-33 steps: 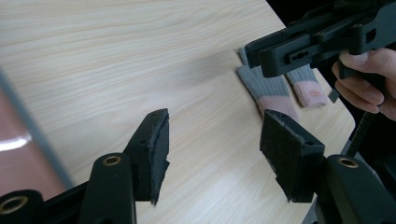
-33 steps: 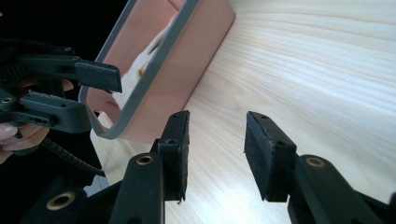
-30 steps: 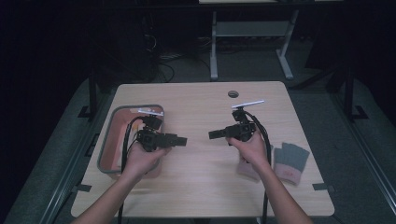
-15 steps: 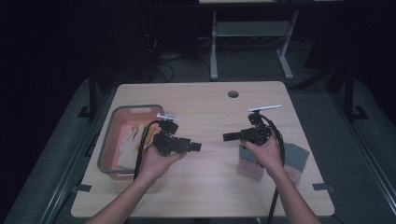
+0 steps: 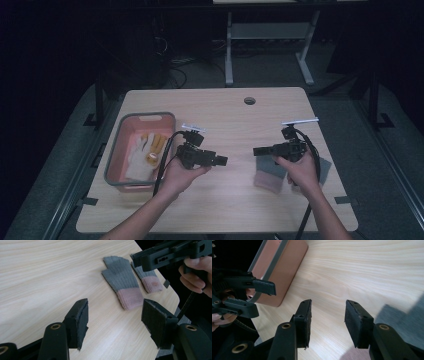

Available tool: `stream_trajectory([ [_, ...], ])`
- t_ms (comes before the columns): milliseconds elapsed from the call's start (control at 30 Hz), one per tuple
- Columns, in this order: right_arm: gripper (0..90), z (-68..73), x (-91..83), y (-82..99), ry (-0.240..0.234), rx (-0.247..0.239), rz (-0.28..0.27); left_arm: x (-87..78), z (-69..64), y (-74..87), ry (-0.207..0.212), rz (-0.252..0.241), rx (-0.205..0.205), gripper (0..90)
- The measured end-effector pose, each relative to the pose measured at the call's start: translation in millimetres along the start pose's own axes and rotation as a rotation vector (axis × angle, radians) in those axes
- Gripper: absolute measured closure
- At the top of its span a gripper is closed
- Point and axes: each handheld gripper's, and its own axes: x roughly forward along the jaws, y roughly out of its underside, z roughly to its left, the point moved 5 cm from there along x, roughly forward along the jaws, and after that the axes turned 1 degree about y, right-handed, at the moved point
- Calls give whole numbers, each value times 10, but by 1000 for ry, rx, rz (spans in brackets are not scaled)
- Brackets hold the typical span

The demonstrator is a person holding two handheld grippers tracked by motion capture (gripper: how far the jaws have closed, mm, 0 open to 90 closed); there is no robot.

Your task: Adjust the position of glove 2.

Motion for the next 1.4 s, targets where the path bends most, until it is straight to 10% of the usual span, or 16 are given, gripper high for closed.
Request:
stream_trajectory([
  [833,501,-637,-547,436,156,63,-71,478,-274,-21,80,13,34,323],
  [1400,521,-944,-783,698,357,42,-35,755,-383,37,105,39,52,293],
])
